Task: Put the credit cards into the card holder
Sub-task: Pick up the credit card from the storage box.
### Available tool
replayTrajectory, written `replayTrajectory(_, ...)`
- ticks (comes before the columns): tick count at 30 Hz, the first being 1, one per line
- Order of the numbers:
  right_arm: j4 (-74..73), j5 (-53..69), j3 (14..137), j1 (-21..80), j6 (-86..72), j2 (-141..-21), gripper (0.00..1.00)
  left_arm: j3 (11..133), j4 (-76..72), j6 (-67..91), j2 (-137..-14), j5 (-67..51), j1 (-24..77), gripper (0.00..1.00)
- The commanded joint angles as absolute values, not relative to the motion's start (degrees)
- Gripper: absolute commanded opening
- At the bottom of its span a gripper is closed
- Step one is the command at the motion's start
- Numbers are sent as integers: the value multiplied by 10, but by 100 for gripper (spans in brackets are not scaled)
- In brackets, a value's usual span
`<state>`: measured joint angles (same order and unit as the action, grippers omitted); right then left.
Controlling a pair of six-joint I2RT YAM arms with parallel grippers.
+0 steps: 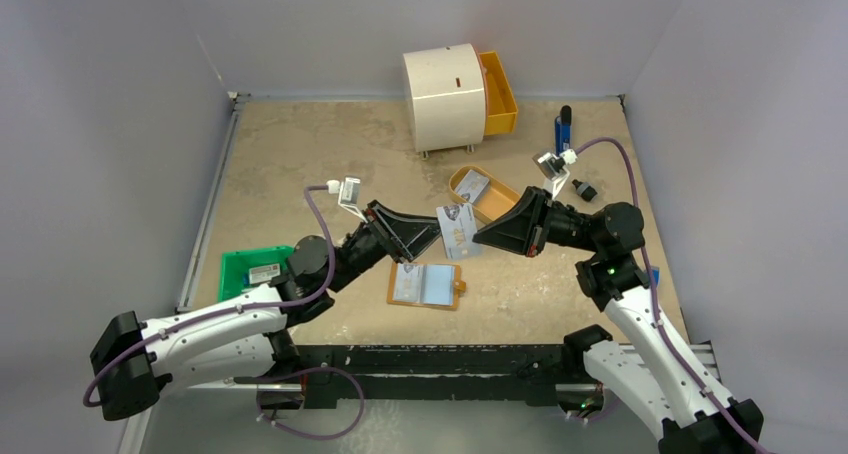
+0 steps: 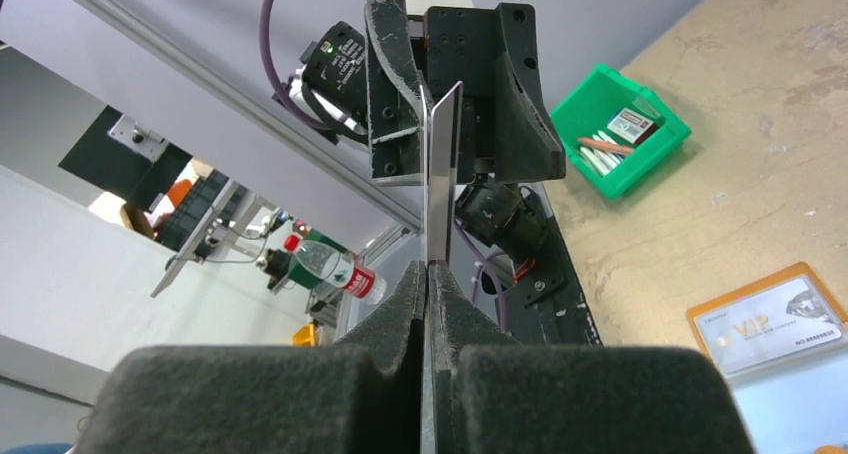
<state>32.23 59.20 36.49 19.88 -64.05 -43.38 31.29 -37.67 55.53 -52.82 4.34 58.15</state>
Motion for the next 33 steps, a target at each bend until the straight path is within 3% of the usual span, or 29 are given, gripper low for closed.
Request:
replayTrajectory(1, 363, 585, 366, 203, -647, -427, 0, 334, -431, 571, -532, 12, 582, 46)
replayTrajectory(9, 389, 586, 361, 203, -665, -431, 0, 326, -454, 585, -535, 3, 582, 39)
replayTrajectory(24, 334, 561, 359, 203, -651, -428, 0, 317, -446, 600, -535, 10, 582, 0)
replayTrajectory(33, 342, 541, 305, 203, -661, -431, 0, 234, -451, 634, -500, 66, 582, 0)
